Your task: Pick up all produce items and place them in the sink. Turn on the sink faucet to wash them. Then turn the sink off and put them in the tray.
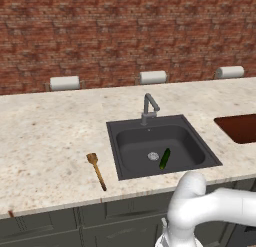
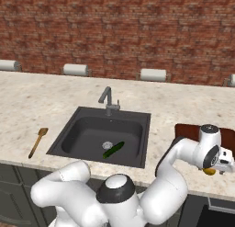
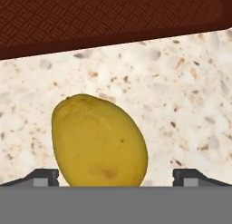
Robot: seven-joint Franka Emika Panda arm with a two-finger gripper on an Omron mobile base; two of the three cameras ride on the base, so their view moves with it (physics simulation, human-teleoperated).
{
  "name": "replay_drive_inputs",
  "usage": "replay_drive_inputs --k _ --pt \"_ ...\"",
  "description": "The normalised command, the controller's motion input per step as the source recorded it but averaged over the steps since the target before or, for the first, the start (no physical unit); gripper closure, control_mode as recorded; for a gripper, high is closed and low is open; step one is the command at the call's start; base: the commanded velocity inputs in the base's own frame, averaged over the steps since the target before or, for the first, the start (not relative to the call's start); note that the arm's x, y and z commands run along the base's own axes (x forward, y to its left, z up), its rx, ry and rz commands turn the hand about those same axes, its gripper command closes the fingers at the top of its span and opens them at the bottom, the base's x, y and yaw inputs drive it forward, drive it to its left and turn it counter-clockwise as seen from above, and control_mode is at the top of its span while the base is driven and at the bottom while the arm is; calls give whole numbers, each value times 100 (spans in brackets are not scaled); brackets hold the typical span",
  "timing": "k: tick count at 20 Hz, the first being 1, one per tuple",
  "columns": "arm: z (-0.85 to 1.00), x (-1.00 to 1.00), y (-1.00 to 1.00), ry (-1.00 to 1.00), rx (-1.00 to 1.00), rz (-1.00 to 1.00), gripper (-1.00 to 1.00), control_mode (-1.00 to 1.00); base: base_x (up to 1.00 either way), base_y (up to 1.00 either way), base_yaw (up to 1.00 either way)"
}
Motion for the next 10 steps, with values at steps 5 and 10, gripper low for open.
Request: replay_drive_inputs --k 5,10 --pt "-29 14 0 0 0 9 -100 -100 0 0 0" --pt "-9 5 0 0 0 11 100 -100 0 0 0"
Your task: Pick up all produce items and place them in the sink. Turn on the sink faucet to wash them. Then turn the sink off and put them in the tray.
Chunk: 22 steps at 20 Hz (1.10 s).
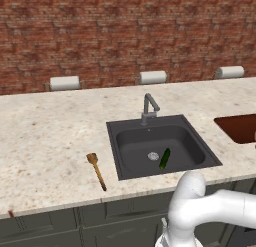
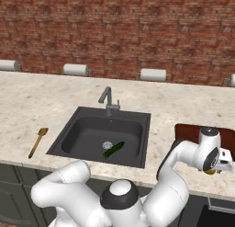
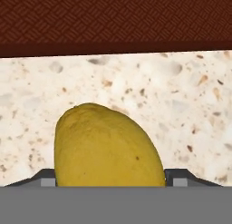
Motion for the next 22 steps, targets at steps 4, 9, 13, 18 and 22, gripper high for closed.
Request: replay_drive_inputs --k 4,9,13,18,22 --pt "2 -2 0 0 0 9 100 -100 0 0 0" --pt "63 -38 50 -1 -1 8 100 -100 0 0 0" --pt "99 -49 97 0 -3 18 100 -100 0 0 0" --pt "59 -2 100 2 0 43 100 -100 0 0 0" --pt "34 14 100 5 2 47 100 -100 0 0 0"
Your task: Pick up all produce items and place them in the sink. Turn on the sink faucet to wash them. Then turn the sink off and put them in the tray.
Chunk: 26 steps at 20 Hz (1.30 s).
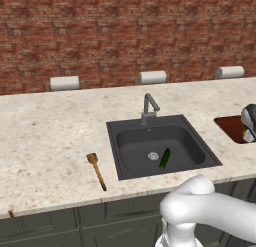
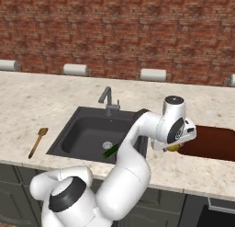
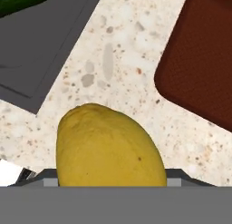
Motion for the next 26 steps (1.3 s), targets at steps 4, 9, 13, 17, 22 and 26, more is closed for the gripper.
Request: replay_drive_inputs --k 4,9,13,17,22,26 --pt "28 13 100 10 3 42 100 -100 0 0 0" --pt "6 3 100 16 2 32 100 -100 0 0 0" --pt "-1 13 100 13 6 23 100 -100 0 0 0" --pt "-23 29 86 1 7 10 100 -100 0 0 0" --pt "-58 49 49 0 2 0 100 -100 0 0 0" --pt "-39 96 36 0 1 -14 100 -100 0 0 0"
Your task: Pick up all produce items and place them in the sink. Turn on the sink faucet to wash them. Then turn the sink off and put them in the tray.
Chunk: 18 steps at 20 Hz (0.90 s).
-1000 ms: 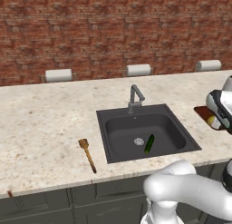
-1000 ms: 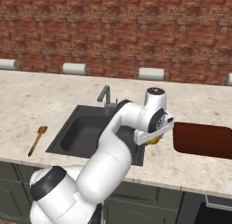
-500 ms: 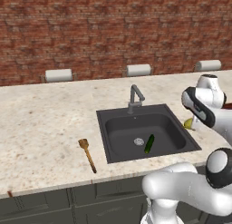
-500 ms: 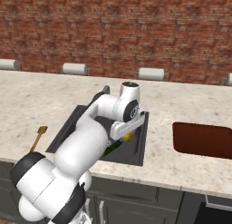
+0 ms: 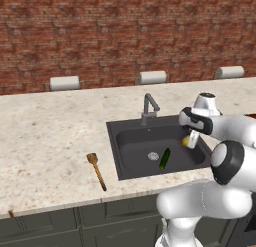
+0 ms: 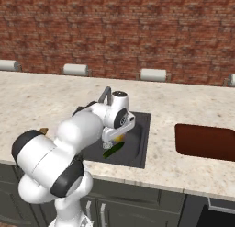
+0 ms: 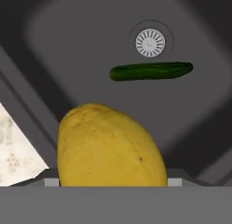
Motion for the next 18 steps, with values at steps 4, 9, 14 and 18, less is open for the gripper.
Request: replay_drive_inputs --k 4,9,14,18 --pt "-34 86 23 0 2 -16 100 -100 0 0 0" --pt "-54 45 0 0 6 -11 100 -100 0 0 0" --pt "-66 30 4 0 12 -2 100 -100 0 0 0" --pt "-61 24 0 0 10 0 100 -100 0 0 0"
